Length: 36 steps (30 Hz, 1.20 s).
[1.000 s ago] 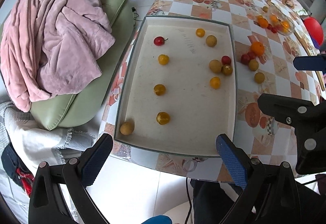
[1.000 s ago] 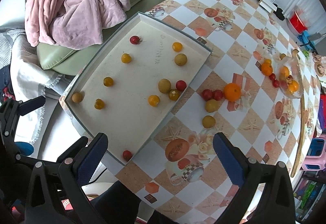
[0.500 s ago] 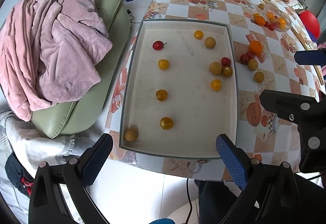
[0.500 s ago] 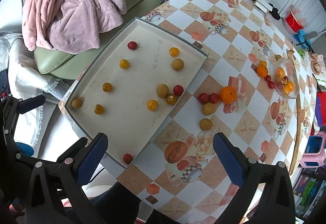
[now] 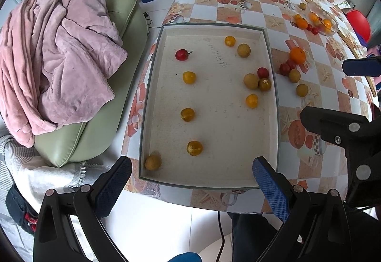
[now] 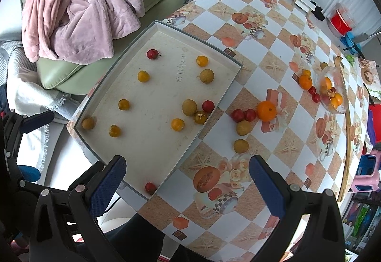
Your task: Organize fruits
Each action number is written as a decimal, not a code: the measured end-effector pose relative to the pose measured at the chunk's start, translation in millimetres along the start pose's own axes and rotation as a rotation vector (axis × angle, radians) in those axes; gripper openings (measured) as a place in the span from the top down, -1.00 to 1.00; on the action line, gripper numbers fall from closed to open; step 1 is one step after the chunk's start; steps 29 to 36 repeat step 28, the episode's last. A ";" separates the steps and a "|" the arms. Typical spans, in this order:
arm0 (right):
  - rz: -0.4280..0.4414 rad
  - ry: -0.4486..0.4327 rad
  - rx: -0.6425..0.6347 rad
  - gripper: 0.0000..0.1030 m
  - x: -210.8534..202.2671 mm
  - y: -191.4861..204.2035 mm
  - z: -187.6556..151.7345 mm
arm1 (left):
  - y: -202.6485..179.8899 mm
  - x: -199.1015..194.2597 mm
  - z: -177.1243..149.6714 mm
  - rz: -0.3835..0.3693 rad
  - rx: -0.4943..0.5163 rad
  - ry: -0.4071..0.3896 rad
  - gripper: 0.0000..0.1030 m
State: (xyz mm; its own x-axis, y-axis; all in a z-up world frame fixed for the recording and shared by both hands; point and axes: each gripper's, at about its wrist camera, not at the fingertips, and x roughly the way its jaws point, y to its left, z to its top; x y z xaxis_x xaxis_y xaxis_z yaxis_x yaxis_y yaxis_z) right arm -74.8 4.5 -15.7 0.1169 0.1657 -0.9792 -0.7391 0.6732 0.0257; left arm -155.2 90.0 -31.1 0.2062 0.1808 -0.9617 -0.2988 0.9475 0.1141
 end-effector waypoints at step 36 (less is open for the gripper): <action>0.000 0.005 0.039 -1.00 5.3 5.3 2.9 | 6.3 7.7 5.7 -0.022 0.011 -0.026 -0.98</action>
